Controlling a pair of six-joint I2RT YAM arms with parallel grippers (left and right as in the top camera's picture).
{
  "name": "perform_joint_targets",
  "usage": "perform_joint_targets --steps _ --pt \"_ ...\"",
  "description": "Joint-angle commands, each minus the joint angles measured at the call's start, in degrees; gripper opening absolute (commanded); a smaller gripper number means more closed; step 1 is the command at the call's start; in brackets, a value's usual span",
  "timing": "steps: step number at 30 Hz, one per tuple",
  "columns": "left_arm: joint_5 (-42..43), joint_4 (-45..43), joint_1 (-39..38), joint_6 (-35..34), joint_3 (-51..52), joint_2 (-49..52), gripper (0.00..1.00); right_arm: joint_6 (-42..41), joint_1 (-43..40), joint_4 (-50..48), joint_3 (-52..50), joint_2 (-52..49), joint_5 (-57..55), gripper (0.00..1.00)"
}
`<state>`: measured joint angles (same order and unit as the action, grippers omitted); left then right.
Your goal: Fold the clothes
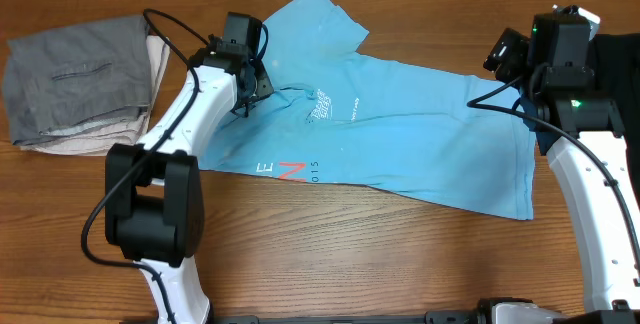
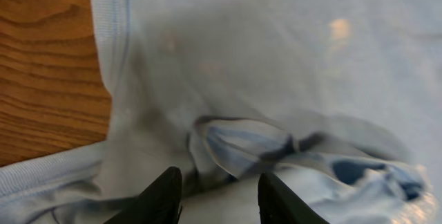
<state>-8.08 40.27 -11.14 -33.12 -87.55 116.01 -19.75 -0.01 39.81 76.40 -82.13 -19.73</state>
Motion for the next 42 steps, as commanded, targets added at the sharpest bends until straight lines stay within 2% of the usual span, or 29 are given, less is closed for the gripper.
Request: perform_joint_targets --steps 1,7,12,15,16,19,22,30,42 --pt "-2.4 -0.3 1.0 -0.3 -0.7 2.5 0.39 -0.5 -0.1 -0.3 0.2 0.0 -0.3 1.0" --pt "-2.4 -1.1 1.0 -0.3 -0.7 6.0 0.39 -0.5 -0.1 -0.3 0.2 0.0 -0.3 1.0" --pt "-2.4 -3.0 1.0 -0.3 -0.7 7.1 0.35 -0.5 -0.1 -0.3 0.2 0.0 -0.3 1.0" --pt "-2.4 -4.1 1.0 -0.1 -0.7 7.1 0.28 -0.5 -0.1 -0.3 0.2 0.0 -0.3 1.0" --pt "-2.4 -4.2 1.0 -0.1 -0.7 7.1 0.22 -0.5 -0.1 -0.2 0.2 0.0 -0.3 1.0" --pt "-2.4 -4.3 1.0 0.0 -0.8 7.1 0.13 -0.5 -0.1 -0.2 0.2 0.0 -0.3 1.0" --pt "-2.4 -3.8 1.0 3.5 -1.9 6.8 0.04 -0.5 -0.1 -0.3 0.2 0.0 -0.3 1.0" --pt "-7.8 -1.9 1.0 6.0 -8.2 6.8 0.04 -0.5 -0.1 -0.3 0.2 0.0 -0.3 1.0" --pt "-11.4 -3.9 1.1 5.9 -8.3 7.1 0.05 -0.5 -0.1 -0.3 0.2 0.0 -0.3 1.0"
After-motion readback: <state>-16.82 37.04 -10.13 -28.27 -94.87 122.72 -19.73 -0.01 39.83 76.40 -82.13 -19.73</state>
